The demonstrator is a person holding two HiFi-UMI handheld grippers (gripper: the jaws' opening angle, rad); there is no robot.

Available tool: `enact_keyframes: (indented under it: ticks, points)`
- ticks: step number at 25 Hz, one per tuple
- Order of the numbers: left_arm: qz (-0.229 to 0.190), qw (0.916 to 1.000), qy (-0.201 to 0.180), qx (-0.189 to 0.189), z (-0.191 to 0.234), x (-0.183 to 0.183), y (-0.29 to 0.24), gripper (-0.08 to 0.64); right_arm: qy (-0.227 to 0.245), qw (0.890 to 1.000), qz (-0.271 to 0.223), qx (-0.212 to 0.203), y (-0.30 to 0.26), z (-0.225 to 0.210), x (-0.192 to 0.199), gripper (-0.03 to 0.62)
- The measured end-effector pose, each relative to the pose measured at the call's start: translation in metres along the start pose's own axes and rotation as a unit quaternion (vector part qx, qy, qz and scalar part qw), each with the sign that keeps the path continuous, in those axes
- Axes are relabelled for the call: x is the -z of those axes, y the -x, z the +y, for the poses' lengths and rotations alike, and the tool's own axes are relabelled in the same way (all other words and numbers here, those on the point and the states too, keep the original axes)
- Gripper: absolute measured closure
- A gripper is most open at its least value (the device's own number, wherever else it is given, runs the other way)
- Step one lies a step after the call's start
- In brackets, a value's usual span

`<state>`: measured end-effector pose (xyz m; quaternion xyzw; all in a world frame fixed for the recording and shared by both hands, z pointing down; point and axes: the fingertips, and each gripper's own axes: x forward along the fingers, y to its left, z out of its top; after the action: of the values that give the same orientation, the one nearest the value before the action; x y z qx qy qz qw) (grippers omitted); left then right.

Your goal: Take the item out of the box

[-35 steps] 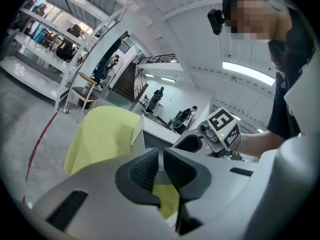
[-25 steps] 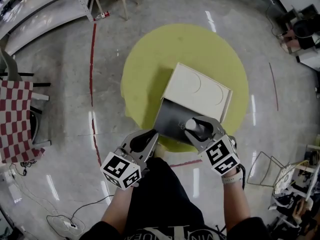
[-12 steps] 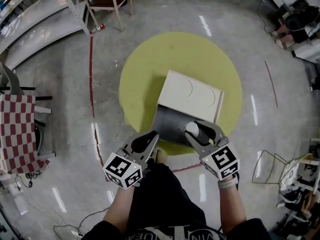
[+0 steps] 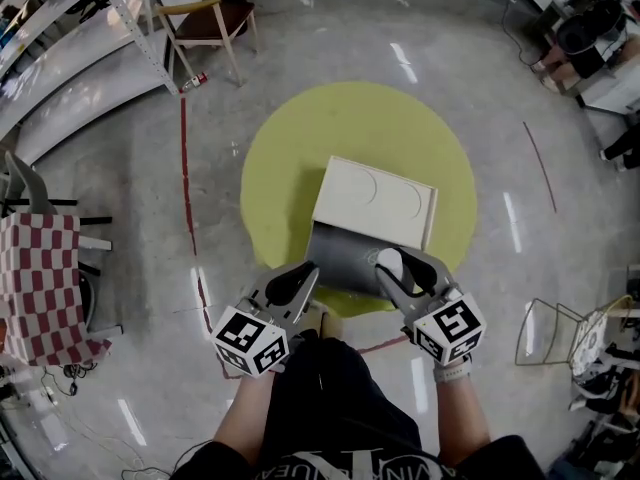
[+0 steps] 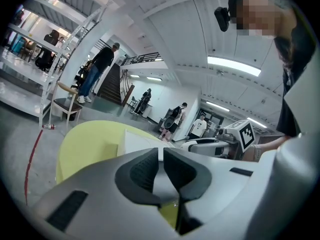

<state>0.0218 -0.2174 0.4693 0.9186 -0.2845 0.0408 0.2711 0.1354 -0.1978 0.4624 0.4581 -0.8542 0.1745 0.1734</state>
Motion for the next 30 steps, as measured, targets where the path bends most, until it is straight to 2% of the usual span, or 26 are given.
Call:
enact_keyframes:
  ticks: [6,30]
  points:
    - [-0.008,0.9998,-0.016,0.011,-0.011,-0.014,-0.002,0.526,-0.007,0.999,-0.035,0.009,0.012,0.001,-0.014,0.43]
    - [-0.049,0.9964,-0.065,0.027,-0.027,-0.078,-0.003,0.526,-0.009,0.991,-0.12,0.051,0.042,-0.01,-0.072,0.43]
